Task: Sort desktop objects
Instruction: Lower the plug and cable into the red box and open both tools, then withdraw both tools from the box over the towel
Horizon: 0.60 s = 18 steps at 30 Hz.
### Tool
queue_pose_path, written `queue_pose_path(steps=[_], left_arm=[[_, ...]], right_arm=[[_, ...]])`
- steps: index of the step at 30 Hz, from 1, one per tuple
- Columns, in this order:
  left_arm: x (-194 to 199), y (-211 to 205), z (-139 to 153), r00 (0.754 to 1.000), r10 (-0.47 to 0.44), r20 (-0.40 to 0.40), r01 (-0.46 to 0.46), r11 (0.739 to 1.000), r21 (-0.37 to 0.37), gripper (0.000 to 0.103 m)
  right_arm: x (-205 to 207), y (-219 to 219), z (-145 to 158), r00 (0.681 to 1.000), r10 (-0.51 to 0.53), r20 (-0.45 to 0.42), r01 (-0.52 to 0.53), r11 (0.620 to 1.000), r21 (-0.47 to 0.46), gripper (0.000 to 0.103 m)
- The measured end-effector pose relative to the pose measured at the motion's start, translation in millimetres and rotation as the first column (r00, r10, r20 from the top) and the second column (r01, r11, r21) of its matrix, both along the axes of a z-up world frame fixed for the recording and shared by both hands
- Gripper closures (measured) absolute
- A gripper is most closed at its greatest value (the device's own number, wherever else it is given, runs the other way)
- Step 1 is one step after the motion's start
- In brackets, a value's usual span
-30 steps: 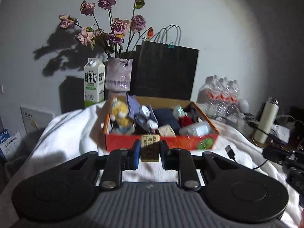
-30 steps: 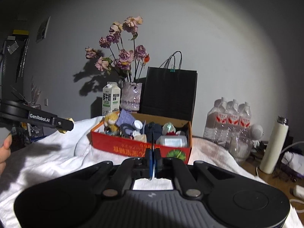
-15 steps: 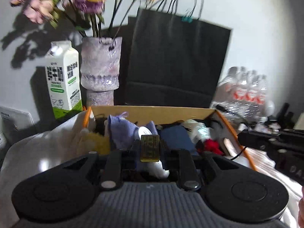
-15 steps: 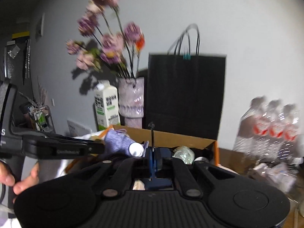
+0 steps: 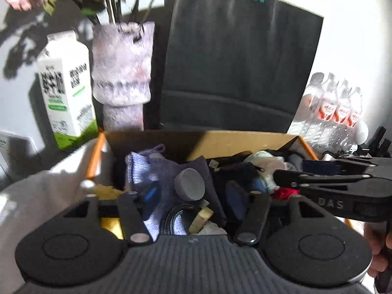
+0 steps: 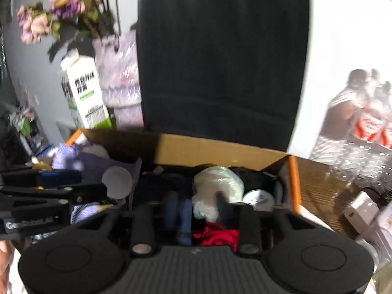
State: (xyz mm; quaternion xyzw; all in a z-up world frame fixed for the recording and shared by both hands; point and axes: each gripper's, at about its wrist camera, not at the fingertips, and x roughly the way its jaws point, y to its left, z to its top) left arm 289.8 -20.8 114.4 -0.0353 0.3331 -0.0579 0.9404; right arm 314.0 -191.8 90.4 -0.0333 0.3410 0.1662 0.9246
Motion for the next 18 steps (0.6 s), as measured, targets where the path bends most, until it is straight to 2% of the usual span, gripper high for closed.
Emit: queue_pose_path(steps=[2,3,5,7,9,12,15,18], left_arm=[[-20,0,13,1.0,0.009,0.017,-0.009,1.0,0.006,0.025],[-32,1,19,1.0,0.012,0.023,-0.012,1.0,0.009,0.025],[-62,3,29,0.999,0.015,0.038,-0.016,1.0,0.012,0.022],[-95,7,36,0.998,0.01,0.054,-0.01,1.0,0.01,0.014],[-133,9,38,0.997,0.002,0.077,-0.004,1.0,0.022,0.012],[-184,10,33,0.997,0.016,0.077,-0.019,0.999,0.048,0.007],[-231,11,24,0.998,0.01,0.065,-0.015,0.997,0.069,0.005],[-273,14,7,0.997,0.041,0.07,-0.045,0.997,0.06,0.002]], right_arm=[[-19,-5,10,0.998,-0.039,0.044,0.04,0.999,-0.029,0.049],[-31,-7,16,0.996,-0.064,0.064,0.067,0.997,-0.042,0.048],[-61,-13,26,0.99,-0.097,0.098,0.101,0.994,-0.035,0.04],[-95,-19,33,0.988,-0.093,0.126,0.094,0.996,-0.003,0.028],[-132,-24,34,0.985,-0.088,0.148,0.086,0.996,0.019,0.024],[-188,-30,25,0.983,-0.083,0.161,0.079,0.996,0.03,0.02],[-237,-35,5,0.988,-0.074,0.135,0.069,0.997,0.042,0.018],[-283,-36,-15,0.993,-0.054,0.109,0.051,0.998,0.032,0.016]])
